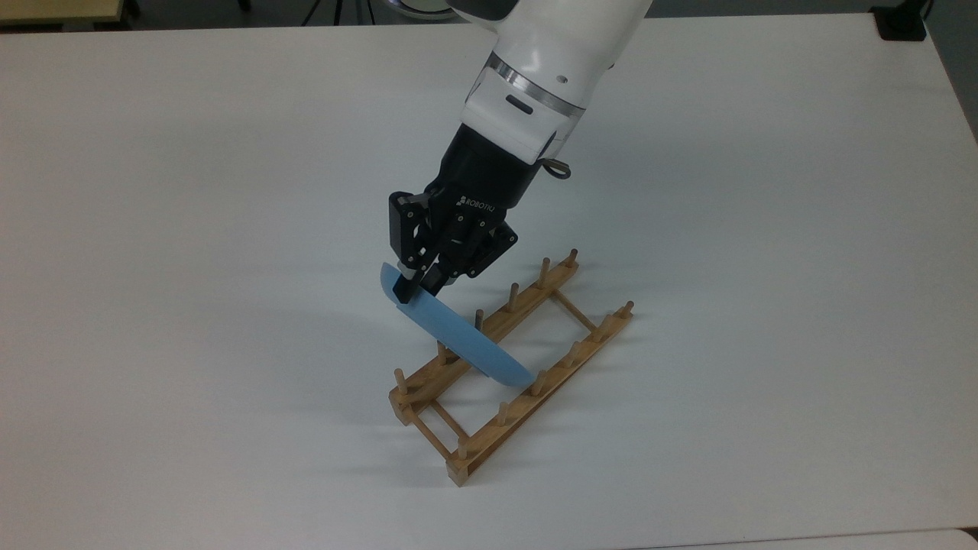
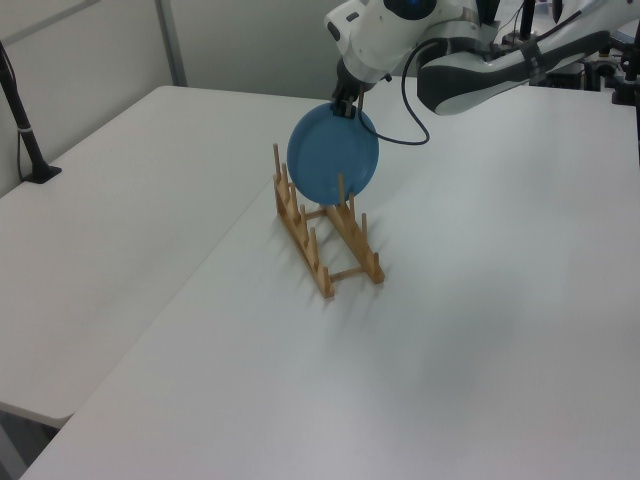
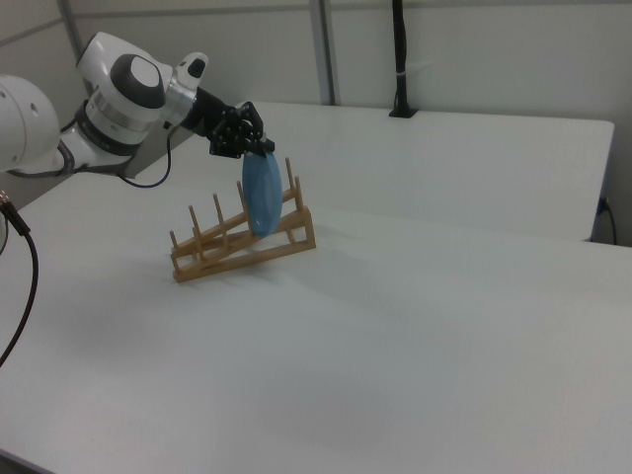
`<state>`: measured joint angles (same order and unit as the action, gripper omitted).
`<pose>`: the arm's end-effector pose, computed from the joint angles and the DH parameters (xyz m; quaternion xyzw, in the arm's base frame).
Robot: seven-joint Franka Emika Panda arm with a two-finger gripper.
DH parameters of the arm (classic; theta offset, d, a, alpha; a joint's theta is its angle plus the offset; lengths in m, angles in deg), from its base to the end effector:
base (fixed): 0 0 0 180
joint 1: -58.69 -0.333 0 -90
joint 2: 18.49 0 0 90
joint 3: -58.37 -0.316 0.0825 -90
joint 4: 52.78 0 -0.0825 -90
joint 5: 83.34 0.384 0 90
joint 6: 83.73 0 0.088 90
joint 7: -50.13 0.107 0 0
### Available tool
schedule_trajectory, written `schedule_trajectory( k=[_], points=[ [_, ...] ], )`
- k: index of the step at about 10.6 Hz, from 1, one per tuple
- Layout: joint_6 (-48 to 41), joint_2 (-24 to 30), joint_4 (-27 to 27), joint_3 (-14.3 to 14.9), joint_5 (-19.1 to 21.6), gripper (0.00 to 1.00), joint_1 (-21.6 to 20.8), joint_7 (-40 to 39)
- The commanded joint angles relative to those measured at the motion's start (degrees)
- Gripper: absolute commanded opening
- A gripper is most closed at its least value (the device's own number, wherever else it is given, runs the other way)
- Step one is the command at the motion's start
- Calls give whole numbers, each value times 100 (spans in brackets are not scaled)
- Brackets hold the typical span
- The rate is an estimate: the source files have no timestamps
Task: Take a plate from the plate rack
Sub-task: 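Close the gripper on the blue plate's rim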
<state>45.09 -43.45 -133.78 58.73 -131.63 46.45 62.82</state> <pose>0.7139 0.1296 0.5031 0.8952 0.1824 0.2541 0.3175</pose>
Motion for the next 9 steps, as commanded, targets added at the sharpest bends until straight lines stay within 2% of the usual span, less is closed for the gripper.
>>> schedule_trajectory(
  k=[1, 9],
  points=[
    [117, -35, -13, 51, -145, 16, -68, 84],
    [91, 193, -4, 60, -172, 11, -86, 75]
  ],
)
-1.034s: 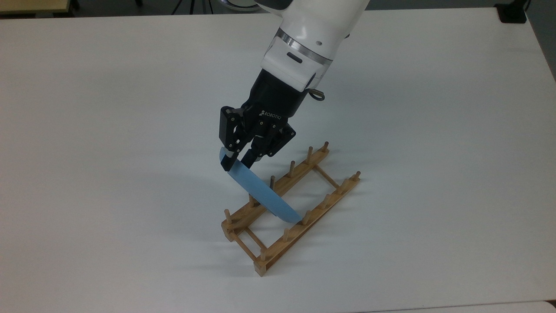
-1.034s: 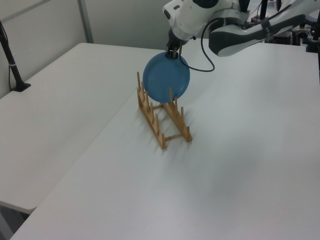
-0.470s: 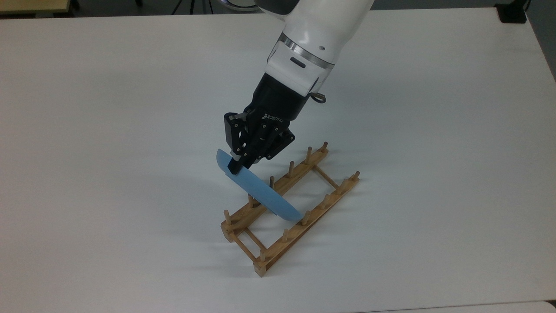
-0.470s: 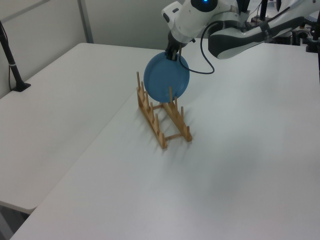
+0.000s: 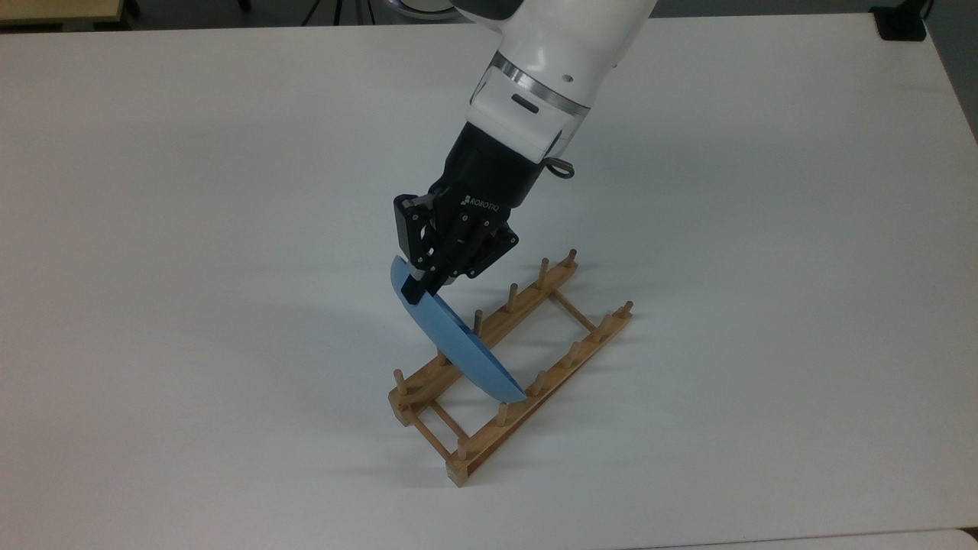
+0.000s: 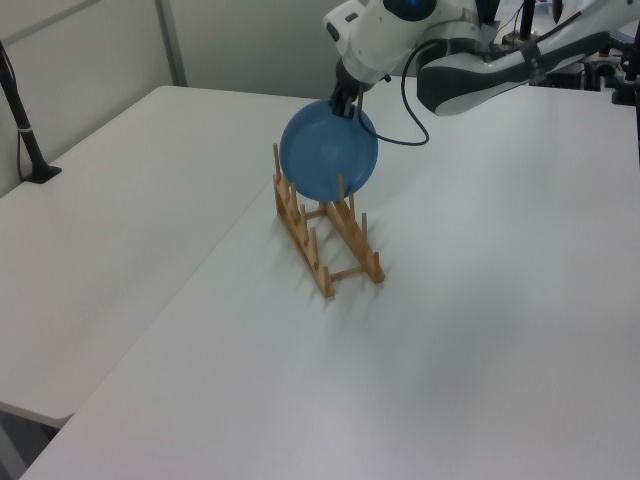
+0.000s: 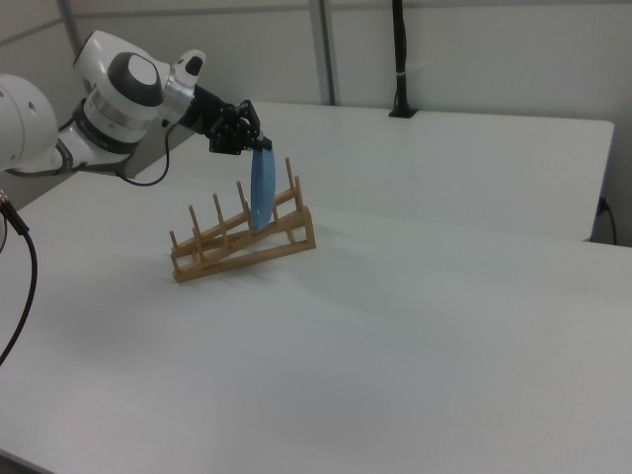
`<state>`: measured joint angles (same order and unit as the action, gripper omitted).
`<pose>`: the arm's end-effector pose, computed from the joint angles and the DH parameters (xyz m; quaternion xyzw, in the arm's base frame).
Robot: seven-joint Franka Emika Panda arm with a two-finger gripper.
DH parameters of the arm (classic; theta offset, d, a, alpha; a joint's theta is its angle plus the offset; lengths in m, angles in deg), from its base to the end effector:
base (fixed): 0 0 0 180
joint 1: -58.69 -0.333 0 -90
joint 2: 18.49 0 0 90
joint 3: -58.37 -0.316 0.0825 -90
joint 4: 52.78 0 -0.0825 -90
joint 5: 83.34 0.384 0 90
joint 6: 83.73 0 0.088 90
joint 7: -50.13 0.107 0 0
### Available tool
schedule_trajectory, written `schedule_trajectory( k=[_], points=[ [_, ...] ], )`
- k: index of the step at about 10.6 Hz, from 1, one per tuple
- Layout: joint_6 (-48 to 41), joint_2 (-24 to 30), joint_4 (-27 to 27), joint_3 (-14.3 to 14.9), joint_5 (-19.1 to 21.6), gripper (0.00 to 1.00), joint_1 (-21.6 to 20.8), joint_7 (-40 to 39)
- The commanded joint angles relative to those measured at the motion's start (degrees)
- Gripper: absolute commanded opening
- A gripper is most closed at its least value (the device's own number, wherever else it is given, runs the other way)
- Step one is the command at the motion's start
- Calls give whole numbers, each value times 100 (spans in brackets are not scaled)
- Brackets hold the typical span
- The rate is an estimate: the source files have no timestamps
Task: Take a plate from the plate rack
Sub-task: 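Lift the blue plate up out of the rack slots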
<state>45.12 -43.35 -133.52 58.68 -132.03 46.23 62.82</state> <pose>0.7135 0.1328 0.5069 0.8928 0.1848 0.2582 0.3195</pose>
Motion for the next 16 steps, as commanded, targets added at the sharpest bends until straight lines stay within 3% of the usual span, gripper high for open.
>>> schedule_trajectory(
  k=[1, 5, 9, 12, 14, 16],
  points=[
    [88, 287, -29, 56, -123, 11, -55, 75],
    [88, 683, -38, 65, -26, 9, 111, 119],
    [97, 736, -117, 144, 666, 4, 209, 128],
    [70, 912, -432, 284, 1850, 3, 235, 102],
    [53, 1183, -774, 329, 2947, 3, 523, -56],
    [-209, 1430, -1066, 337, 4178, 3, 892, -869]
  ],
)
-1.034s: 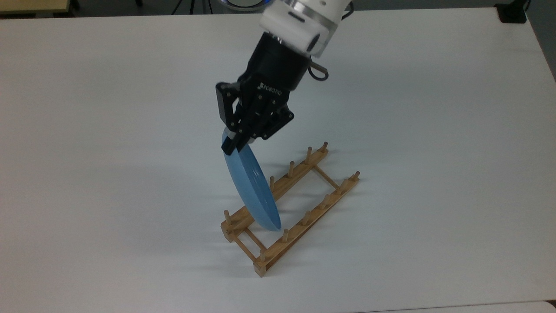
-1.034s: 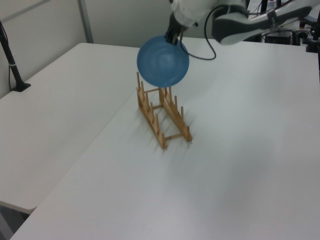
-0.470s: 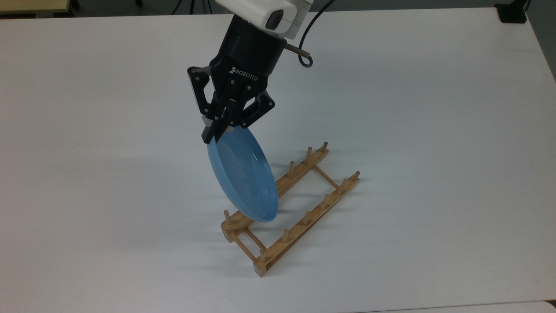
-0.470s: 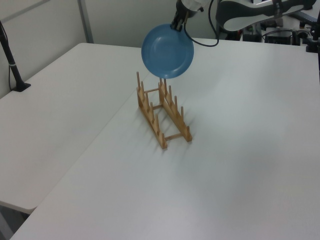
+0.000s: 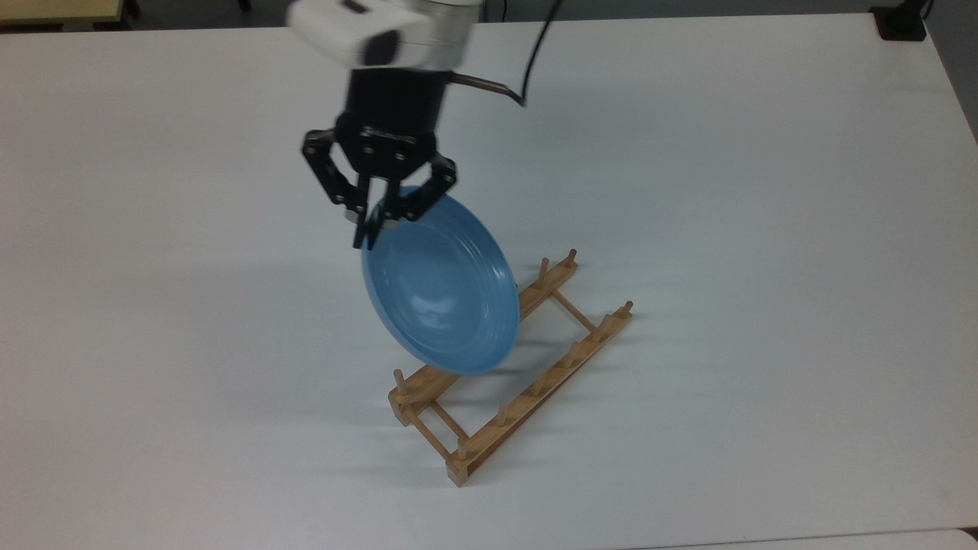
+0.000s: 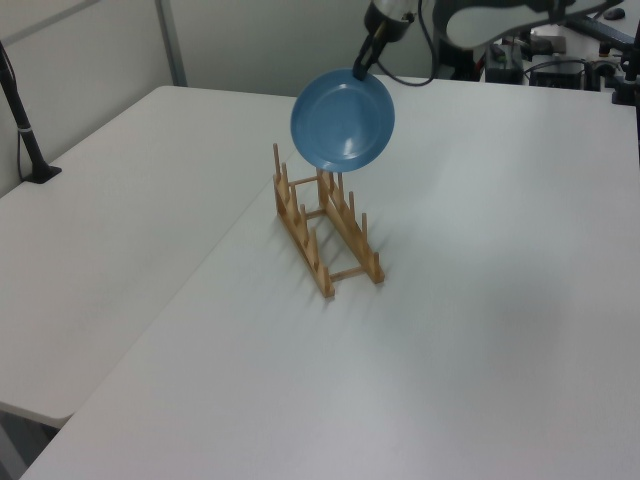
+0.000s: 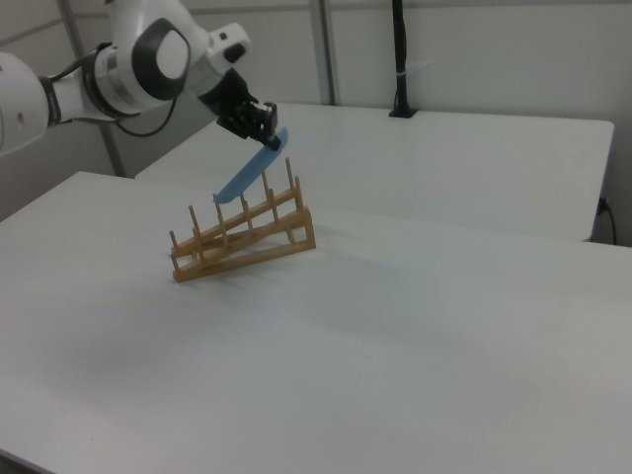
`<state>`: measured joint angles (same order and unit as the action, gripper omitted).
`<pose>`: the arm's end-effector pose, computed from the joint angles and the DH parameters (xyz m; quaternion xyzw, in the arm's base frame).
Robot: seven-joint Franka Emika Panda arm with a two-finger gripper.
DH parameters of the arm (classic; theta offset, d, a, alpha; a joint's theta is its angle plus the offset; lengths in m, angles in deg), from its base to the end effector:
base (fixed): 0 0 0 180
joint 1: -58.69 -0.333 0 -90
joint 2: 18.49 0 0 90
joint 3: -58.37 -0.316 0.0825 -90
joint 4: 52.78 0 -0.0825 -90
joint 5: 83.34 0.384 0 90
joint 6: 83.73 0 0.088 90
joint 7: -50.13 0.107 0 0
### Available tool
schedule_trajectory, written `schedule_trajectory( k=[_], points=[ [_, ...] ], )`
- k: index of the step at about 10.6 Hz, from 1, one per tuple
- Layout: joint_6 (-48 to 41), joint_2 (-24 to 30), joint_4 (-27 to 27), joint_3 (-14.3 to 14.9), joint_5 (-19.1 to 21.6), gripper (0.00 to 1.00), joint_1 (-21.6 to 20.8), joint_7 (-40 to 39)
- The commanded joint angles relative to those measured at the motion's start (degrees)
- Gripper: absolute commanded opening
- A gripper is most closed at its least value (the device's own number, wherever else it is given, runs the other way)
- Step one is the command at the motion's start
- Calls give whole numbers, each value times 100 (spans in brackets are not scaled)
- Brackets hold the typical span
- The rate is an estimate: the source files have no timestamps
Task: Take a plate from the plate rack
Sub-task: 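Lift the blue plate up out of the rack slots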
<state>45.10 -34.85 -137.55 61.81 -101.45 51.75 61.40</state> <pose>0.6876 0.0389 0.5678 0.9600 0.0046 0.2536 0.1189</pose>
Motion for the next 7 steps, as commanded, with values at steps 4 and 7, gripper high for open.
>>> schedule_trajectory(
  k=[4, 7],
  points=[
    [-1578, 669, -716, 419, 2662, 3, 946, -3020],
    [-1468, 441, -1225, 429, 2717, 3, 1360, -4007]
  ],
)
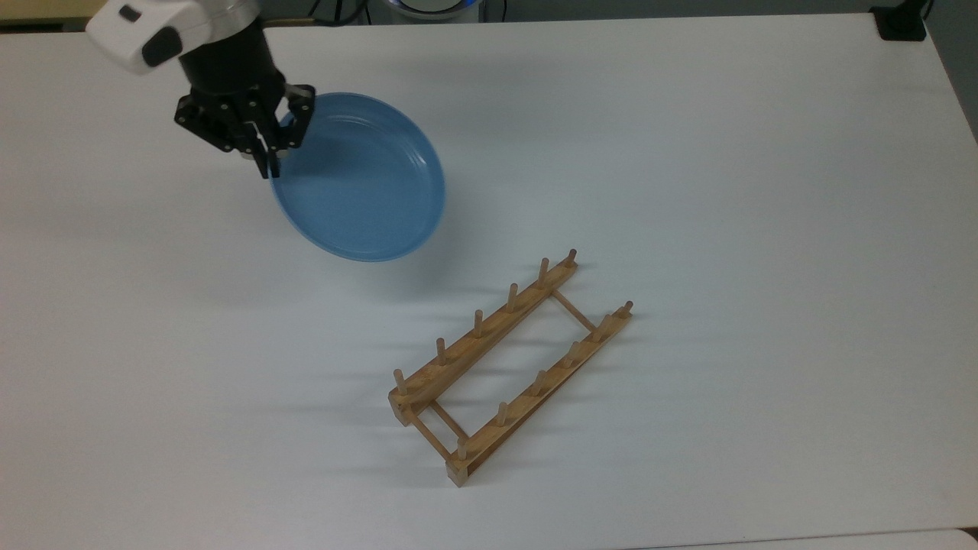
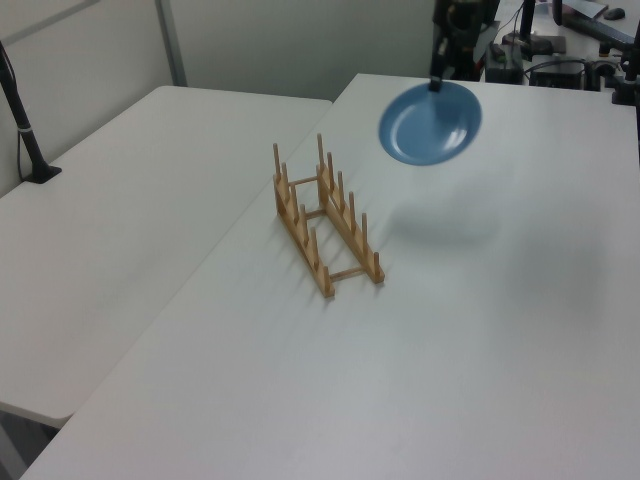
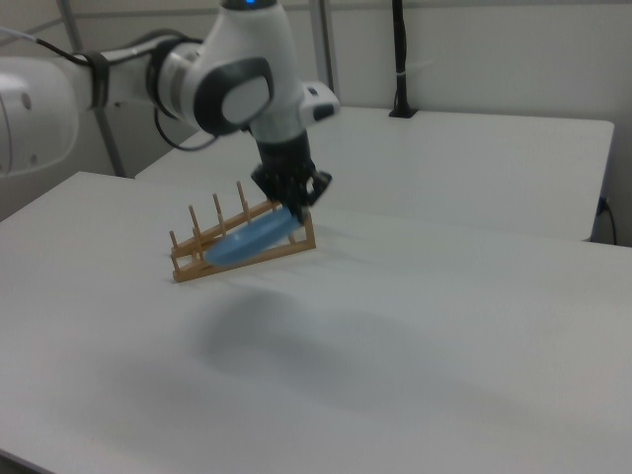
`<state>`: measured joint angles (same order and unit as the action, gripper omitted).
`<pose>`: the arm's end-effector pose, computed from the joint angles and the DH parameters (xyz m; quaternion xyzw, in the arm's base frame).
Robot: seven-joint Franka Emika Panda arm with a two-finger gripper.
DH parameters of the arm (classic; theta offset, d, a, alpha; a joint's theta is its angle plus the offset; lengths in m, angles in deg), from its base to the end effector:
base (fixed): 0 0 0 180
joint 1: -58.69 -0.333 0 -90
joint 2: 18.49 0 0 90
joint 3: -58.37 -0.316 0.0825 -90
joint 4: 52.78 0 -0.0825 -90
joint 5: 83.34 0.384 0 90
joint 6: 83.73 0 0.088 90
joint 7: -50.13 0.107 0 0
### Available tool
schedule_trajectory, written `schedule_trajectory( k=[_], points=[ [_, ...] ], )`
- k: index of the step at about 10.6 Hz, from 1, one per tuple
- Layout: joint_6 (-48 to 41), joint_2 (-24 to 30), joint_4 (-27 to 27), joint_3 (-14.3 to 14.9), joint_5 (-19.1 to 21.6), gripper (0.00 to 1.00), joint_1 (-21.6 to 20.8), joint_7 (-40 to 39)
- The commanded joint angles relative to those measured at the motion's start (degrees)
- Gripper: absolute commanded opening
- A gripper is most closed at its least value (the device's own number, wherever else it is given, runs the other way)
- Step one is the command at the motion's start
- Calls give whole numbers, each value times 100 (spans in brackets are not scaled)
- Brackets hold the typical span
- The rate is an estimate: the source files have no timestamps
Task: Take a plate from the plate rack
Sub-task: 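Lower the blue plate flat onto the table beside the rack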
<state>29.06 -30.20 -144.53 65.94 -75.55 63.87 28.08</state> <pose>0.6292 -0.1263 0.5266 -0.9933 -0.0621 -0.0938 0.0245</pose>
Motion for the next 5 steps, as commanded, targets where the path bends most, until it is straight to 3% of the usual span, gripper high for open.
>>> schedule_trajectory(
  k=[1, 3, 5],
  points=[
    [381, -111, -659, 60, 127, 3, 185, -748],
    [1014, -305, -966, 78, 135, 3, 176, -670],
    [1288, -498, -1064, 95, 528, 3, 194, -565]
  ],
)
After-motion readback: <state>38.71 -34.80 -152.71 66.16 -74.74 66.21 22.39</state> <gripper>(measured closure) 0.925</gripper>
